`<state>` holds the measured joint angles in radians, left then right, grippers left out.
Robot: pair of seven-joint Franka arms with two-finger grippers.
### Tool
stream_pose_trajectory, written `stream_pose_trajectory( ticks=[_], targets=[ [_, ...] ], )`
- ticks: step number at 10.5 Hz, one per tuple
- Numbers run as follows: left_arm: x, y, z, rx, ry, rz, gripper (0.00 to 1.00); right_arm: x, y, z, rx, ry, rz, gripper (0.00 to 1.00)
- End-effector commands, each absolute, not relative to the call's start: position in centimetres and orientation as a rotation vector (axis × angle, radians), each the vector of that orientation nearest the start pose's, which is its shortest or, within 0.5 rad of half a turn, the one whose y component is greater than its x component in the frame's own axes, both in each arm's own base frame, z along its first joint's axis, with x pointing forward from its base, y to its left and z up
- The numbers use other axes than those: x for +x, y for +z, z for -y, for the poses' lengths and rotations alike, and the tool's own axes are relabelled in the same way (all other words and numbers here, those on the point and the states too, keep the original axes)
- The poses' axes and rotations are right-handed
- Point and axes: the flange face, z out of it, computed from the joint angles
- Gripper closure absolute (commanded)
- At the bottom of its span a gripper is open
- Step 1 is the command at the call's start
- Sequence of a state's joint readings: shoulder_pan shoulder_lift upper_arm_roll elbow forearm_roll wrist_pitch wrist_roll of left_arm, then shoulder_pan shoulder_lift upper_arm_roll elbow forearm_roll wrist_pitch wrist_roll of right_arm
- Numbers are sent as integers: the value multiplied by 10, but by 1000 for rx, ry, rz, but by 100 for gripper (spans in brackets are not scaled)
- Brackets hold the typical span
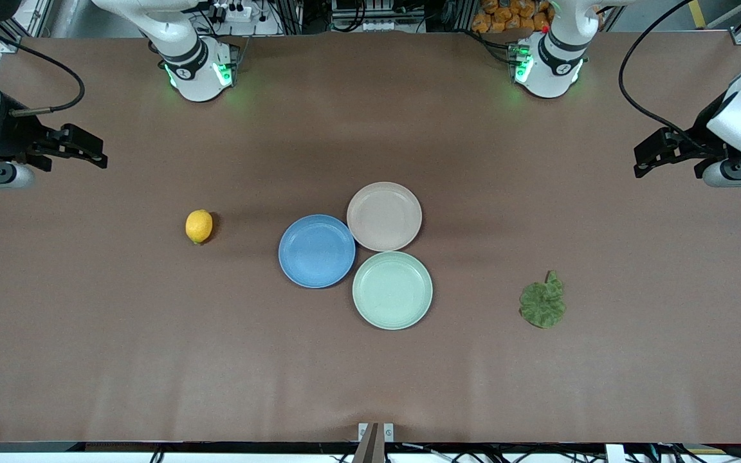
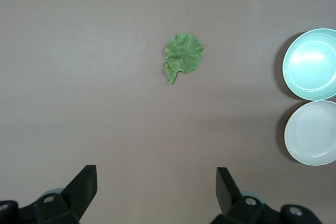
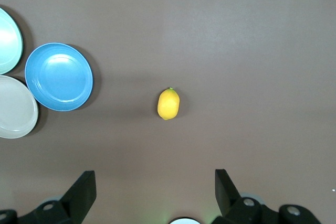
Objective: Place lemon and lettuce in plates
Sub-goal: 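Reach the right gripper to the lemon while the left gripper reaches the lettuce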
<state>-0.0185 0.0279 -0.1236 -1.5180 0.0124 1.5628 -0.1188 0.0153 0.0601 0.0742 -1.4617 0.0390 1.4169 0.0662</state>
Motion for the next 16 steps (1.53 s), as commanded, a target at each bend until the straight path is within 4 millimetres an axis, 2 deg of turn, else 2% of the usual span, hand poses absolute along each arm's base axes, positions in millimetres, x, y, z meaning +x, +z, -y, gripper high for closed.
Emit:
stream_pose_trajectory(
  ticks=[1,2,5,6,7,10,11,13,14,16],
  targets=[
    [555,639,75,-3116,-37,-49,0,553,632,-52,-3086,170,24,0],
    [556,637,74,-3116,-32,-46,0,553,633,-52,-3086,168,24,0],
    [584,594,73,-3122,17,-39,0,560,628,-53,-3084,135,31,0],
    [598,567,73,-3124,40,-39,0,565,621,-43,-3083,136,11,0],
    [611,537,75,-3126,70,-40,0,571,604,-38,-3082,140,-7,0],
    [632,435,76,-3134,95,-46,0,599,536,-25,-3072,212,-41,0],
    [640,393,71,-3144,77,-32,0,601,504,-28,-3064,278,-57,0],
    [656,313,77,-3166,31,-39,0,596,435,-30,-3006,254,-102,0],
    [660,285,80,-3172,24,-43,0,590,409,-32,-3008,259,-105,0],
    [662,251,83,-3175,53,-48,0,576,351,-31,-3016,292,-113,0]
  ],
)
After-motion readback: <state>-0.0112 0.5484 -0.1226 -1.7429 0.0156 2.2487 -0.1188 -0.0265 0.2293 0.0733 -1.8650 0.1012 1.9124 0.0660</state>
